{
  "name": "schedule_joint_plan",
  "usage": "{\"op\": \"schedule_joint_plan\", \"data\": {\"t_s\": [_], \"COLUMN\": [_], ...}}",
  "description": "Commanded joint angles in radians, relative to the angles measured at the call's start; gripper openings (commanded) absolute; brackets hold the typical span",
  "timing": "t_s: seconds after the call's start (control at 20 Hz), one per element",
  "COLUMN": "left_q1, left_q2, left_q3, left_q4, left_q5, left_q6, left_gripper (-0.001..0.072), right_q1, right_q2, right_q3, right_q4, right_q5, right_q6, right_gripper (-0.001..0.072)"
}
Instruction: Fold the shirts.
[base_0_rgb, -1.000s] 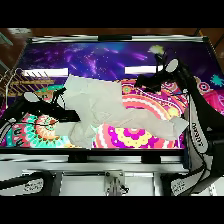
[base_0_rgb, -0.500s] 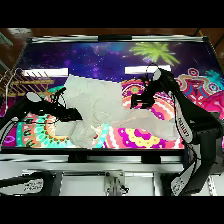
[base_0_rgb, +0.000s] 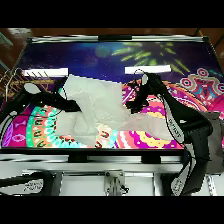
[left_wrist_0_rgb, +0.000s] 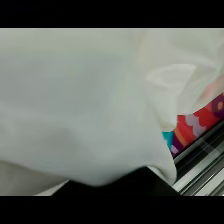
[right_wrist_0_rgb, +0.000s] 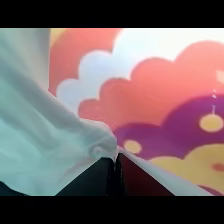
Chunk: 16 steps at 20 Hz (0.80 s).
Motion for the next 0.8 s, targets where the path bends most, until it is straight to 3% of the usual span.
{"op": "schedule_joint_plan", "data": {"t_s": [0.0, 0.2, 0.35, 0.5, 0.6, 0.65, 0.75], "left_q1": [0.000, 0.007, 0.051, 0.100, 0.120, 0.136, 0.183], "left_q2": [0.010, 0.024, 0.039, 0.211, 0.343, 0.399, 0.458], "left_q3": [0.223, 0.696, 1.091, 1.046, 0.906, 0.845, 0.802], "left_q4": [-0.002, -0.002, -0.002, -0.003, -0.002, 0.002, 0.037], "left_q5": [-0.079, -0.114, 0.047, 0.457, 0.655, 0.691, 0.604], "left_q6": [0.021, 0.023, -0.048, -0.087, -0.085, -0.086, -0.086], "left_gripper": [0.0042, 0.0042, 0.0043, 0.0043, 0.0043, 0.0043, 0.0043], "right_q1": [-0.013, -0.107, -0.186, -0.229, -0.255, -0.272, -0.307], "right_q2": [0.051, 0.211, 0.475, 0.683, 0.766, 0.795, 0.826], "right_q3": [0.127, 0.430, 0.457, 0.457, 0.457, 0.457, 0.457], "right_q4": [-0.020, -0.015, 0.001, -0.006, -0.017, -0.025, -0.045], "right_q5": [0.013, -0.079, -0.427, -0.824, -0.946, -0.941, -0.862], "right_q6": [-0.003, -0.011, -0.010, -0.011, -0.008, 0.003, 0.010], "right_gripper": [0.0060, 0.0060, 0.0060, 0.0060, 0.0060, 0.0060, 0.0060]}}
